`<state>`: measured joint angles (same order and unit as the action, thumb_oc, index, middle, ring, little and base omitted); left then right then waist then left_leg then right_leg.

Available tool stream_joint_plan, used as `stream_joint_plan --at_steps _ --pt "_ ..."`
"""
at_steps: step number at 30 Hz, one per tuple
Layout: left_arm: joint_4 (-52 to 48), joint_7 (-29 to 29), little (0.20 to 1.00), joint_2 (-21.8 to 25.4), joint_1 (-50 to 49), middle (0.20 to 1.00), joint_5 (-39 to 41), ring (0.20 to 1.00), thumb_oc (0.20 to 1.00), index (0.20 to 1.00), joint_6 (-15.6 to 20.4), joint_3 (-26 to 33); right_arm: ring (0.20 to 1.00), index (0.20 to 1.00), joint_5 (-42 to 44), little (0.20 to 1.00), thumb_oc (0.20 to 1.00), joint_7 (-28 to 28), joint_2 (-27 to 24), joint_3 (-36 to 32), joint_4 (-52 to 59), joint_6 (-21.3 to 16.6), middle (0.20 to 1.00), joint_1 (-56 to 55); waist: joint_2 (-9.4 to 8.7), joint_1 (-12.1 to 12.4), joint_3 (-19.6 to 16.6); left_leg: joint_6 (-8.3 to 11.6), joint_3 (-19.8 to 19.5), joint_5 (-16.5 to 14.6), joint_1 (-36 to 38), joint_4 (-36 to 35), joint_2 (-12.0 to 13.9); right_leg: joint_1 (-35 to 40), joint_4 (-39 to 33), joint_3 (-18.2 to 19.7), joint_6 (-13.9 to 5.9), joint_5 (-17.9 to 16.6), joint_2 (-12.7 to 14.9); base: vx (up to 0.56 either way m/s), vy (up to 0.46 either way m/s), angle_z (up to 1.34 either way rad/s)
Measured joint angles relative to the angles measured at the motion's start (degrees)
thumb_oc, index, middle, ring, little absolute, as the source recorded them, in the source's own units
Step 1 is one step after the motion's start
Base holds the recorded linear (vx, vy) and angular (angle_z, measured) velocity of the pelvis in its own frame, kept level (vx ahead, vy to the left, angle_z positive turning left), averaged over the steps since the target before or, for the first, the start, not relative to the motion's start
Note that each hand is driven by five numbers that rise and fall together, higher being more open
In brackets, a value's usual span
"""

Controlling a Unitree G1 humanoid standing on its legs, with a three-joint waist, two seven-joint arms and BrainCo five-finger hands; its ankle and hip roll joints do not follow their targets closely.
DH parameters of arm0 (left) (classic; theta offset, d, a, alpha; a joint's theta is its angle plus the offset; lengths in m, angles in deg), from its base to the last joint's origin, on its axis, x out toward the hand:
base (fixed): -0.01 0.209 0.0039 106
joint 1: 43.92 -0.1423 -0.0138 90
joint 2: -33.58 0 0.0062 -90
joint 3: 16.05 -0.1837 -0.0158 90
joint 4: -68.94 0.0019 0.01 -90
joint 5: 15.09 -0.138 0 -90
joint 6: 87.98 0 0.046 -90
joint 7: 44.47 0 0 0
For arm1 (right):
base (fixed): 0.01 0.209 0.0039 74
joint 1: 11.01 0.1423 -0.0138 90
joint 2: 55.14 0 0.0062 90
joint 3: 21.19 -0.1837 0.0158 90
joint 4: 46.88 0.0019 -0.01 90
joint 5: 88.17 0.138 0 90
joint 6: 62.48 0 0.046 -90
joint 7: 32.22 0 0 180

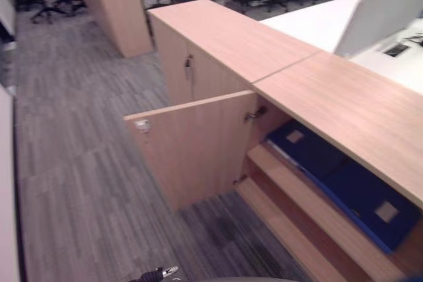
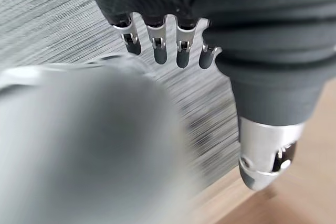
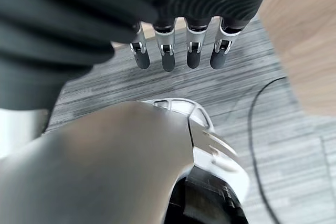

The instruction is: Put the empty folder in the office cabinet

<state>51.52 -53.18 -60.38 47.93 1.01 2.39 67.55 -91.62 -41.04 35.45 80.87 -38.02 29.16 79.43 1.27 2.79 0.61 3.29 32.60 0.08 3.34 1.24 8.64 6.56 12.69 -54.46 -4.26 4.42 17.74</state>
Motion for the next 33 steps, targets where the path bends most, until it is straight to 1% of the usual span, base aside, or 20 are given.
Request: stream_joint_plan --at_steps 1,2,4,5,6,7,10,15,16,18,19,20,21,23,24,27,30,31,32,33 --pt "-2.5 0.5 1.0 1.1 0.9 1.0 0.6 1.0 1.0 1.0 0.5 -0.1 1.0 1.0 0.0 1.0 1.0 0.0 -0.2 -1.3 0.0 0.0 1.0 0.0 0.69 -0.3 -0.2 -1.83 -1.2 -0.9 -0.1 0.1 -2.6 0.6 -0.3 0.0 -0.81 -1.5 2.3 -0.01 0.245 0.55" --pt "-3.4 0.7 1.0 1.6 1.0 1.0 0.7 1.0 1.0 1.0 1.0 -0.2 1.0 1.0 0.0 1.0 1.0 0.0 0.0 -1.3 0.0 0.0 1.0 0.0 0.9 -0.6 -0.3 -2.42 -1.8 -1.3 -0.2 0.4 -3.4 0.6 -0.3 0.3 -0.62 -1.7 3.0 0.0 0.194 0.51" --pt "-5.3 1.2 1.0 4.0 1.9 1.0 0.9 1.0 1.0 1.0 1.2 0.5 1.0 1.0 0.0 1.0 1.0 0.0 -0.1 -2.2 -0.1 0.0 1.0 0.1 1.11 -0.7 -0.6 -3.5 -2.3 -2.0 -0.5 0.8 -4.6 0.6 -1.2 0.4 -1.05 -2.8 3.8 0.0 0.139 0.2" --pt "-7.4 2.2 1.0 6.3 2.6 1.0 0.9 1.0 1.0 1.0 1.7 1.6 1.0 1.0 0.0 1.0 1.0 0.0 -0.2 -2.3 -0.1 0.2 1.0 0.2 1.19 -0.6 -0.7 -4.15 -2.2 -2.4 -0.5 1.1 -5.5 0.9 -2.4 1.3 -2.05 -4.0 4.2 0.01 0.15 0.0" --pt "-8.1 2.6 1.0 6.8 2.8 1.0 0.9 1.0 1.0 1.0 2.3 1.7 1.0 1.0 0.0 1.0 1.0 0.0 -0.2 -2.3 -0.1 0.2 1.0 0.2 1.28 -0.6 -0.7 -4.28 -2.1 -2.5 -0.5 1.2 -5.6 1.1 -2.5 1.5 -2.2 -4.1 4.3 0.01 0.104 -0.01" --pt "-9.9 2.9 1.0 8.5 3.1 1.0 0.8 1.0 1.0 1.0 1.8 1.9 1.0 1.0 0.0 1.0 1.0 0.0 -0.2 -2.9 -0.2 0.2 1.0 0.2 1.26 -0.8 -0.9 -4.33 -2.1 -2.5 -0.4 1.3 -5.8 1.4 -3.4 1.6 -3.12 -4.9 4.1 0.03 0.065 -0.05" --pt "-15.0 3.6 1.0 9.9 3.9 1.0 -1.0 1.0 1.0 1.0 2.2 1.9 1.0 1.0 0.0 1.0 1.0 0.0 -1.3 -3.5 -0.5 0.4 1.0 0.1 1.86 -0.7 -1.5 -4.35 -1.9 -2.5 0.1 1.2 -5.8 1.8 -4.6 2.0 -4.2 -5.5 3.6 0.02 0.049 -0.06" --pt "-16.5 5.7 1.0 12.7 9.6 1.0 -6.6 1.0 1.0 1.0 2.3 0.1 1.0 1.0 0.0 1.0 1.0 0.1 -3.3 -3.4 -0.4 0.3 1.0 -0.8 2.13 -2.6 -2.1 -4.24 -0.7 -2.5 1.1 0.4 -5.6 1.4 -4.2 3.8 -4.3 -5.5 3.6 0.02 0.012 -0.16" --pt "-16.5 6.1 1.0 13.2 10.8 1.0 -7.6 1.0 1.0 1.0 2.6 -0.4 1.0 1.0 0.0 1.0 1.0 0.1 -3.3 -3.4 -0.3 0.3 1.0 -0.8 1.99 -3.3 -2.1 -3.46 -0.2 -2.8 1.1 0.1 -5.5 1.1 -4.0 4.5 -4.53 -5.3 3.6 0.02 -0.008 -0.23" --pt "-16.5 7.1 1.0 13.4 12.8 1.0 -8.8 1.0 1.0 1.0 2.6 -0.8 1.0 1.0 0.0 1.0 1.0 0.1 -3.4 -3.4 -0.3 0.2 1.0 -0.7 1.55 -3.9 -2.4 -3.34 0.4 -2.7 1.2 0.1 -5.4 0.1 -3.7 5.2 -4.67 -5.0 3.7 0.01 -0.014 -0.25" --pt "-16.5 8.2 1.0 13.7 15.2 1.0 -10.6 1.0 1.0 1.0 2.6 -2.1 1.0 1.0 0.0 1.0 1.0 0.3 -3.4 -3.4 -0.3 0.2 1.0 -0.7 0.94 -4.1 -2.5 -3.52 1.3 -2.4 1.1 0.1 -5.2 -0.7 -3.8 6.3 -4.64 -5.1 3.6 0.01 -0.028 -0.29" --pt "-16.6 8.7 1.0 13.9 16.5 1.0 -12.0 1.0 1.0 1.0 2.7 -3.6 1.0 1.0 0.0 1.0 1.0 0.4 -3.4 -3.4 0.0 0.2 1.0 -0.5 0.44 -5.0 -2.7 -3.82 1.8 -2.2 1.4 0.4 -5.2 -0.8 -3.8 6.7 -4.67 -5.1 3.6 0.01 -0.029 -0.28" --pt "-16.6 9.1 1.0 14.6 16.8 1.0 -12.7 1.0 1.0 1.0 2.7 -5.5 1.0 1.0 0.0 1.0 1.0 0.5 -3.5 -3.4 -0.1 0.3 1.0 -0.4 0.3 -5.5 -2.7 -3.8 1.9 -2.1 1.4 0.4 -5.2 -0.9 -3.8 6.8 -4.66 -5.1 3.6 0.01 -0.021 -0.14" --pt "-16.6 10.1 1.0 14.9 18.3 1.0 -14.4 1.0 1.0 1.0 2.7 -6.7 1.0 1.0 0.0 1.0 1.0 0.9 -3.5 -3.3 0.0 0.2 1.0 -0.9 -0.22 -6.5 -2.4 -3.71 2.8 -2.1 1.5 0.4 -5.1 -1.5 -3.8 7.5 -4.59 -5.2 3.5 0.02 -0.028 -0.22" --pt "-16.6 10.6 1.0 14.9 19.6 1.0 -15.5 1.0 1.0 1.0 2.7 -7.7 1.0 1.0 -0.1 1.0 1.0 1.3 -3.7 -3.2 0.0 0.3 1.0 -1.5 -0.66 -7.0 -2.2 -3.73 3.6 -2.1 1.6 0.5 -5.0 -2.0 -4.0 8.2 -4.02 -5.6 3.4 0.01 -0.025 -0.27" --pt "-16.4 11.2 1.0 14.9 21.6 1.0 -15.5 1.0 1.0 1.0 2.7 -8.5 1.0 1.0 -0.1 1.0 1.0 1.5 -3.8 -3.2 0.2 0.4 1.0 -2.0 -0.9 -7.2 -2.0 -3.74 4.5 -2.0 1.8 0.3 -4.9 -2.4 -4.3 8.8 -3.71 -6.0 3.0 0.01 -0.013 -0.2" --pt "-12.8 13.3 1.0 15.4 23.7 1.0 -15.6 1.0 1.0 1.0 2.3 -8.9 1.0 1.0 -0.1 1.0 1.0 1.6 -4.0 -2.4 0.9 0.3 1.0 -2.9 -0.66 -8.7 -1.7 -3.72 5.8 -2.1 2.3 0.2 -4.6 -2.6 -5.3 10.0 -3.73 -6.3 2.2 0.02 -0.021 -0.2" --pt "-11.1 13.2 1.0 15.4 24.3 1.0 -16.1 1.0 1.0 1.0 2.5 -8.9 1.0 1.0 -0.1 1.0 1.0 1.7 -4.2 -1.0 3.3 0.2 1.0 -3.7 -0.7 -8.8 -1.6 -3.71 6.2 -2.1 2.6 0.1 -4.5 -2.6 -5.5 10.6 -3.64 -6.4 1.9 0.0 -0.01 -0.27" --pt "-10.4 13.3 1.0 15.5 24.6 1.0 -16.6 1.0 1.0 1.0 2.4 -8.9 1.0 1.0 -0.1 1.0 1.0 1.6 -4.6 -0.7 4.3 0.0 1.0 -3.7 -0.78 -8.5 -1.5 -3.7 6.7 -2.1 3.1 0.0 -4.3 -2.6 -5.8 11.0 -3.28 -6.6 1.5 0.02 -0.015 -0.26" --pt "-10.0 13.7 1.0 15.4 25.0 1.0 -16.7 1.0 1.0 1.0 2.3 -8.9 1.0 1.0 -0.1 1.0 1.0 1.5 -4.7 -0.8 4.2 -0.3 1.0 -4.4 -1.32 -9.3 -1.3 -3.62 7.2 -2.0 3.2 0.0 -4.2 -2.7 -6.1 11.3 -3.35 -6.8 1.3 0.02 -0.016 -0.19"
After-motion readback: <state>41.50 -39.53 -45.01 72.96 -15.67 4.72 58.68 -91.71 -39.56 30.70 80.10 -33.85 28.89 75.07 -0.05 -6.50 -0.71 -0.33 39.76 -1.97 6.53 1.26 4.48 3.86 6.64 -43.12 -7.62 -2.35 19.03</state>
